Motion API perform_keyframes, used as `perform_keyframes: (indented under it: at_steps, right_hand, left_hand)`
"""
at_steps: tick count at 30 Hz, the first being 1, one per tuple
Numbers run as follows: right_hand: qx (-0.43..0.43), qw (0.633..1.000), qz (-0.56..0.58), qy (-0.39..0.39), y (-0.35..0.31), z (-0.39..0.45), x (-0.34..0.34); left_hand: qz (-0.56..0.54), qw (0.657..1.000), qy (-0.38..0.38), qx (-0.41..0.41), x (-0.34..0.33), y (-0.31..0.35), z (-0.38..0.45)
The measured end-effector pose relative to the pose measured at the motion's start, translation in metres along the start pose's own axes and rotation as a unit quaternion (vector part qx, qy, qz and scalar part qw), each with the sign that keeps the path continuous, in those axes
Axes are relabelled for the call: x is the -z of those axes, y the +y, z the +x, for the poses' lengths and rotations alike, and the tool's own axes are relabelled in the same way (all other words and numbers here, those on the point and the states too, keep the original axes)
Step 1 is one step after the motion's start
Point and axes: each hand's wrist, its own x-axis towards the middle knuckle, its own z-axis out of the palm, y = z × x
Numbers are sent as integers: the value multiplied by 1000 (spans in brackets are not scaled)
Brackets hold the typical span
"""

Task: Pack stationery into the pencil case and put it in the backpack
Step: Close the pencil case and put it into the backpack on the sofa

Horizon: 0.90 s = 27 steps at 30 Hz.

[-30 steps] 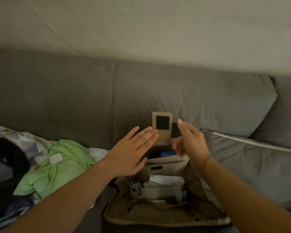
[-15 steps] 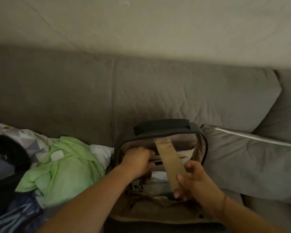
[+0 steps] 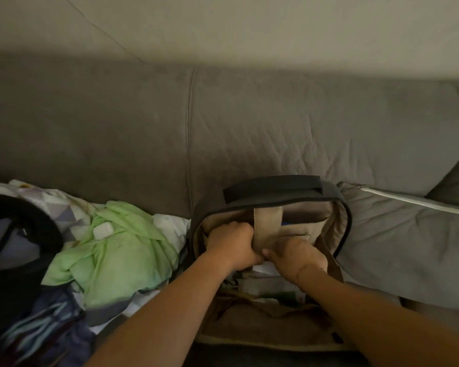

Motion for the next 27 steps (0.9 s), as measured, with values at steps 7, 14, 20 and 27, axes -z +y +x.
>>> perform_keyframes:
  at_steps: [7,14,20,27]
  right_hand:
    - [156,954,-84,240,22,-17,16]
    - [150,961,-65,223,20,-3,7]
    - [146,978,-51,142,19,6,19]
    - [133,976,92,145,164,-56,60]
  left_hand:
    - [73,994,75,44,-16,7,8]
    - [112,990,78,19,-15,8,4]
    - [162,981,91,-52,-4,13,-11]
    - [-74,931,325,-151,-4,-74,-135]
